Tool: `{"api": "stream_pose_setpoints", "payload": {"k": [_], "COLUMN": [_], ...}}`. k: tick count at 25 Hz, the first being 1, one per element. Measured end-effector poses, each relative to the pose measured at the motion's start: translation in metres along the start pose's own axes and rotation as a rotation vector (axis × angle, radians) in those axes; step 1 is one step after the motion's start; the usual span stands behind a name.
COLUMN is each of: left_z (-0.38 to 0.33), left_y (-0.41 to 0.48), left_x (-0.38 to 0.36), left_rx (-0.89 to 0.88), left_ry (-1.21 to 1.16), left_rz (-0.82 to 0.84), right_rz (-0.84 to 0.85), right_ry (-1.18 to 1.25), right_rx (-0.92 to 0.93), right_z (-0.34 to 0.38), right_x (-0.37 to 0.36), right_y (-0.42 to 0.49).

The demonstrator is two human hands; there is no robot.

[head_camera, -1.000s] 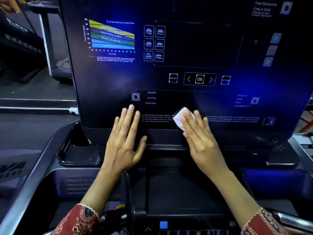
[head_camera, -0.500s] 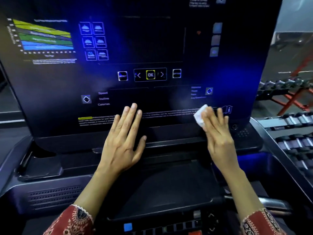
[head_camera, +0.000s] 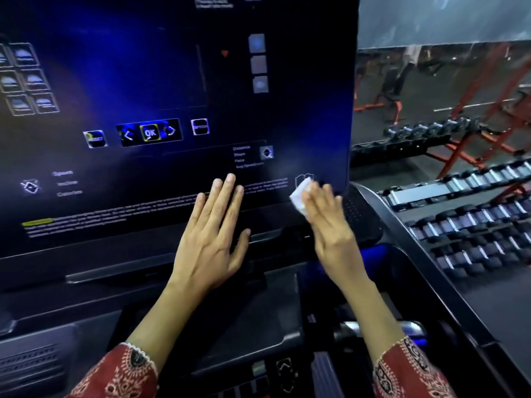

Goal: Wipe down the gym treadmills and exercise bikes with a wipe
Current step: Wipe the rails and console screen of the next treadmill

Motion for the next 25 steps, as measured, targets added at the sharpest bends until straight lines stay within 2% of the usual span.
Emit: {"api": "stream_pose_setpoints", "payload": {"k": [2, 5, 8, 15, 18, 21, 25], "left_z": [-0.006, -0.006, -0.007, 0.008, 0.028, 0.053, 0.099], "left_y": [0.001, 0.0, 0.001, -0.013, -0.032, -0.048, -0.063], "left_x": [-0.004, -0.004, -0.004, 0.006, 0.017, 0.031, 0.055], "left_rx": [0.017, 0.026, 0.034, 0.016, 0.077, 0.151, 0.298], "left_ry": [0.002, 0.007, 0.014, 0.021, 0.042, 0.065, 0.062], "left_rz": [-0.006, -0.015, -0.02, 0.039, 0.061, 0.059, 0.002], "right_rz": [0.022, -0.086, -0.053, 0.21, 0.304, 0.286, 0.298], "right_ry": [-0.017, 0.014, 0.074, 0.318, 0.262, 0.174, 0.148], "right_rx": [0.071, -0.073, 0.056, 0.333, 0.438, 0.513, 0.617], "right_z": [-0.006, -0.019, 0.008, 0.047, 0.056, 0.075, 0.144], "right_x": [0.003, 0.013, -0.001, -0.007, -0.012, -0.024, -0.053], "right_y": [0.002, -0.001, -0.007, 0.014, 0.005, 0.012, 0.029]}}
Point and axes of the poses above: each hand's wrist, its own y-axis towards the middle knuckle, its own x-axis out of the back of the hand, z = x × y, the point moved 6 cm from there along y, towards the middle knuckle, and after that the axes turned 10 degrees about x, right-handed, at the moved point
